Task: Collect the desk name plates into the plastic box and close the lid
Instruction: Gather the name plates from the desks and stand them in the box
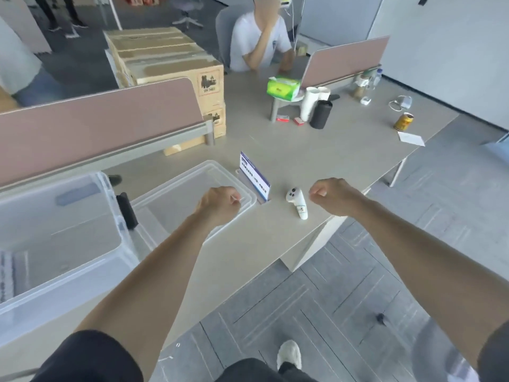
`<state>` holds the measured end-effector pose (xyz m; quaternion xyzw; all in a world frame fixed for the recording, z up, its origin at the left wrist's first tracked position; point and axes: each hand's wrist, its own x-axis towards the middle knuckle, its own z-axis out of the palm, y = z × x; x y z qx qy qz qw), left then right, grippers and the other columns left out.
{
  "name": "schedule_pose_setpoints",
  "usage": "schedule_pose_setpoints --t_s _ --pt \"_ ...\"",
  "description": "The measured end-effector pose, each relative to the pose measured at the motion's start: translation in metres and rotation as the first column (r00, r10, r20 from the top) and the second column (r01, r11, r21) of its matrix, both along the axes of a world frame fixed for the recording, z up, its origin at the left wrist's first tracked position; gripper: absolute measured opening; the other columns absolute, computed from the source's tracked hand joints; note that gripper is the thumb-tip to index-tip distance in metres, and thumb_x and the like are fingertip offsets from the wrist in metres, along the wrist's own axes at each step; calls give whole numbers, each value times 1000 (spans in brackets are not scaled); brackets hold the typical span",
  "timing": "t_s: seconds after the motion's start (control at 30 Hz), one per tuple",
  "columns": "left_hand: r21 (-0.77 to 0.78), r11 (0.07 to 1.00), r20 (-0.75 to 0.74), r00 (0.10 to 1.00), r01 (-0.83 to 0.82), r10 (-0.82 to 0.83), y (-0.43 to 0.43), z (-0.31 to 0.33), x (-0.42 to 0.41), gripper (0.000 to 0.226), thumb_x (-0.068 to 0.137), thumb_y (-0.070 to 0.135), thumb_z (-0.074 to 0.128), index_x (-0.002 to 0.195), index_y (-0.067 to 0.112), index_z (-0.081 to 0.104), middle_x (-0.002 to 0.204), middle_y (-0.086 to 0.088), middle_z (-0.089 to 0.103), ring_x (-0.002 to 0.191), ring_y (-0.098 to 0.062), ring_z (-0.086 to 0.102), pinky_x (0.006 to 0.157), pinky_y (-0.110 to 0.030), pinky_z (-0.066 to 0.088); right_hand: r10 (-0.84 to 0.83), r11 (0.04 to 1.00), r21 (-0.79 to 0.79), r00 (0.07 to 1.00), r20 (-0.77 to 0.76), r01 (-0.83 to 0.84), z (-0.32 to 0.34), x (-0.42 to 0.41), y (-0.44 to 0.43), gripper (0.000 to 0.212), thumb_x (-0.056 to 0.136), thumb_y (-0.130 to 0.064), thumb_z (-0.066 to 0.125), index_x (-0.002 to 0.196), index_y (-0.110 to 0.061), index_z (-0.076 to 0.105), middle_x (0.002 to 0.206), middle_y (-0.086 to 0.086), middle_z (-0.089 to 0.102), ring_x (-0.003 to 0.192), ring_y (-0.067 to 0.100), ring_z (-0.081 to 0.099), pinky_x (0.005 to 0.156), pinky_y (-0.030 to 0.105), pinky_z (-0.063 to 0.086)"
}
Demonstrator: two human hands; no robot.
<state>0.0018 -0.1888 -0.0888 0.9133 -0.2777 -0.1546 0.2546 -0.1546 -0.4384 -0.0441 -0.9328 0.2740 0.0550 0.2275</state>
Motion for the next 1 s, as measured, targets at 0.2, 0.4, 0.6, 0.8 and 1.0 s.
schedule_pose_setpoints --t_s 0.2,0.4,0.6,0.8,1.0 --pt "47 992 36 993 -115 114 -75 -3 3 28 89 28 51 113 29 64 115 3 67 107 -23 61 83 -25 41 118 991 61 991 67 -122 -4 35 -81 23 94 -34 57 109 -23 69 109 -4 67 101 18 62 79 26 44" --pt "46 961 0 962 -273 273 -93 -18 17 30 87 28 50 112 31 65 112 7 65 104 -21 61 84 -27 44 295 951 82 955 38 -298 -11 104 -110 13 91 -35 54 93 -29 65 103 -8 67 97 17 63 80 28 49" --pt "5 946 -41 945 -324 324 -104 -51 63 26 87 26 48 104 34 66 102 8 66 98 -19 63 80 -27 48 386 919 95 922 -32 -381 -29 171 -119 18 92 -34 56 103 -26 68 112 -4 67 100 17 61 79 24 42" --pt "-67 961 -179 951 -269 254 -126 -73 107 20 84 33 53 102 40 61 97 15 66 87 -11 65 74 -25 49 415 909 31 896 -159 -416 -30 241 -130 28 93 -35 58 117 -22 66 111 -2 64 100 19 62 76 21 40" --pt "44 937 -316 884 -348 343 -120 -102 124 44 79 30 59 123 35 55 110 12 63 104 -18 60 79 -27 42 528 831 2 788 -316 -556 -52 297 -121 38 95 -39 55 130 -24 60 133 0 62 118 21 59 99 30 45"
